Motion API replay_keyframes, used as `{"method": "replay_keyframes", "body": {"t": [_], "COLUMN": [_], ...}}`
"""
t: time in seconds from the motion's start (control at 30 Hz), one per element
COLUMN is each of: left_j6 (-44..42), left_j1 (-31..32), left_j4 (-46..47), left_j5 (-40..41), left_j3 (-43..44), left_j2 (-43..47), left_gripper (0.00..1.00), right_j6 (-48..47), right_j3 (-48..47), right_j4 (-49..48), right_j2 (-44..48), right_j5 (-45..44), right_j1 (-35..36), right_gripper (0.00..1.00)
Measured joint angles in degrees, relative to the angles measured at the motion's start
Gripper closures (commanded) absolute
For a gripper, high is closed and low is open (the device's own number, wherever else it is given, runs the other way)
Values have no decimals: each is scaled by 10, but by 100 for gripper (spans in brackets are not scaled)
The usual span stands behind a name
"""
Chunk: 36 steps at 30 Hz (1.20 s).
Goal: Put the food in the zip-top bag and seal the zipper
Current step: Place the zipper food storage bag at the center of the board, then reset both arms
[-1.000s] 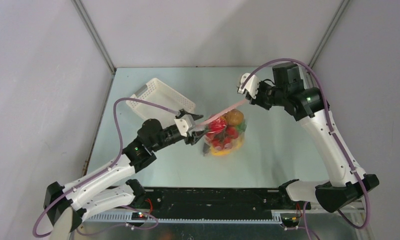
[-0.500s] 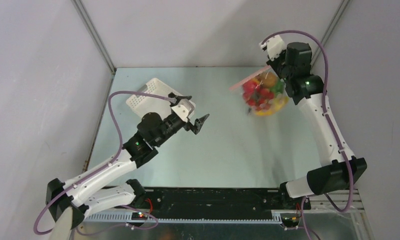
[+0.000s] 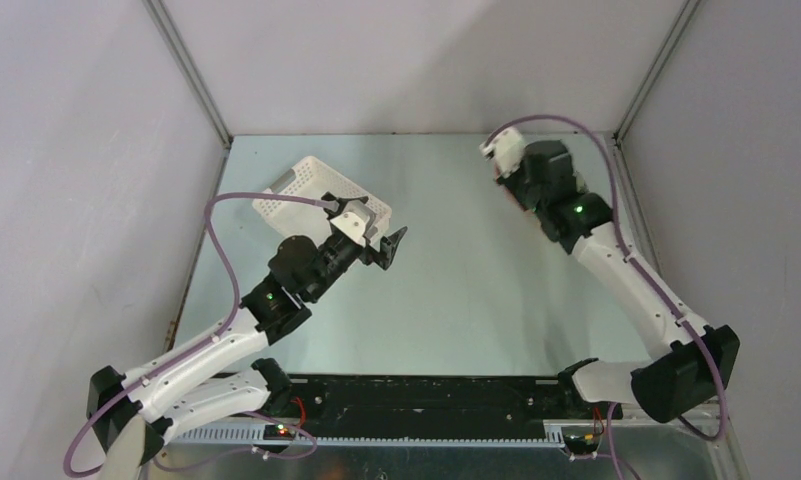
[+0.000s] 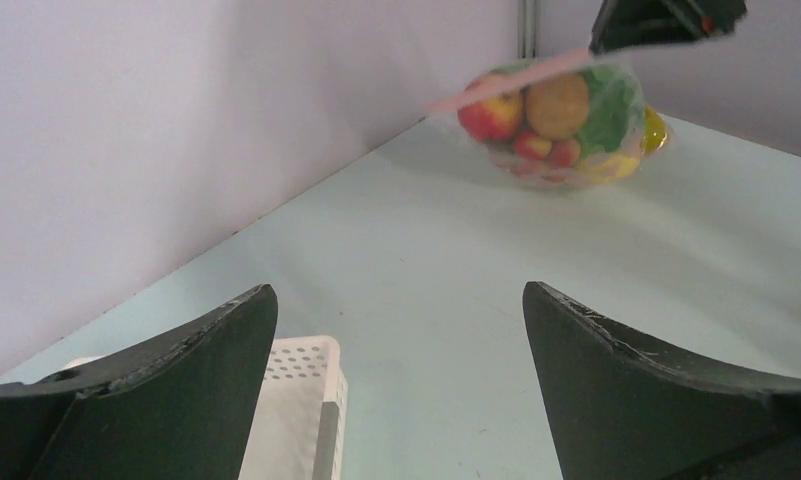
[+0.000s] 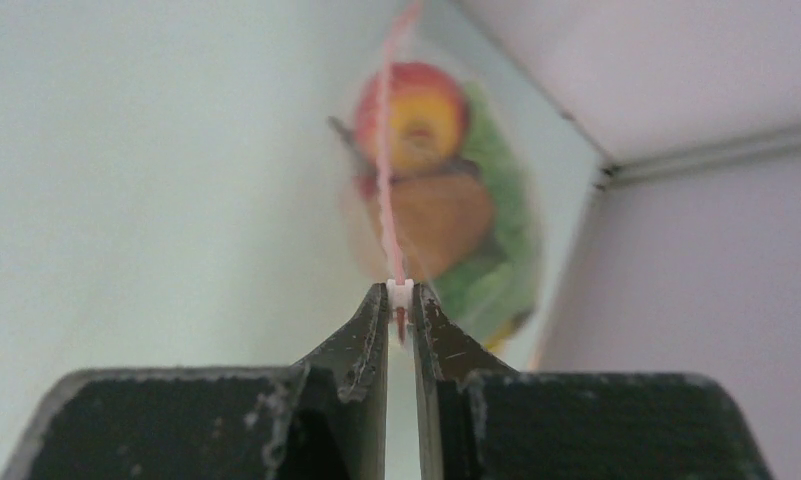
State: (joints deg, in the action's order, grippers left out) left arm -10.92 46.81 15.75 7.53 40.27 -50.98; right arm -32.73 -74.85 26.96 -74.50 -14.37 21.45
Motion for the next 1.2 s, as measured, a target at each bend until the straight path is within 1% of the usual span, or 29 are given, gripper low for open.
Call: {"method": "replay_keyframes", "body": {"t": [0.2,0.3,0.37,0.4,0.5,0.53,0.57,0.6,0.63,0.67,0.7,0.73,0.8,0.9,0.97,1.03,1.13,1.2], "left_j6": [20,30,38,43,55,59,63,66,71,76,82,86,100,123,138,150,179,212], "left_j1": [0,0,0,0,0,0,0,0,0,0,0,0,0,0,0,0,-11,-40], "left_j4": [-1,-2,-3,-5,-11,-14,-15,-16,-15,-15,-12,-12,-11,-14,-15,-21,-60,-94], "left_j5": [14,26,39,47,79,90,99,106,114,121,131,139,165,203,228,256,293,305], "left_j3": [-24,-37,-47,-51,-62,-66,-70,-73,-78,-82,-88,-92,-99,-99,-99,-98,-80,-56], "left_j2": [12,24,36,44,71,83,94,104,118,128,141,148,162,173,174,174,164,151], "left_gripper": [0,0,0,0,0,0,0,0,0,0,0,0,0,0,0,0,0,0], "right_j6": [95,152,191,205,246,255,262,269,275,282,283,288,292,307,328,360,427,475], "right_j3": [51,55,55,56,57,58,62,66,70,71,71,71,72,72,72,72,74,92], "right_j4": [69,87,88,88,87,86,86,87,88,88,85,83,80,72,63,56,55,49], "right_j2": [5,-24,-57,-71,-129,-142,-154,-160,-162,-160,-154,-144,-113,-37,21,69,111,132], "right_j5": [31,40,47,50,66,71,76,80,84,88,93,96,101,106,109,101,68,55], "right_j1": [157,208,233,241,270,276,285,293,300,306,311,314,314,303,279,230,116,30], "right_gripper": [97,97,92,84,73,64,58,46,39,23,17,5,1,1,0,1,0,1]}}
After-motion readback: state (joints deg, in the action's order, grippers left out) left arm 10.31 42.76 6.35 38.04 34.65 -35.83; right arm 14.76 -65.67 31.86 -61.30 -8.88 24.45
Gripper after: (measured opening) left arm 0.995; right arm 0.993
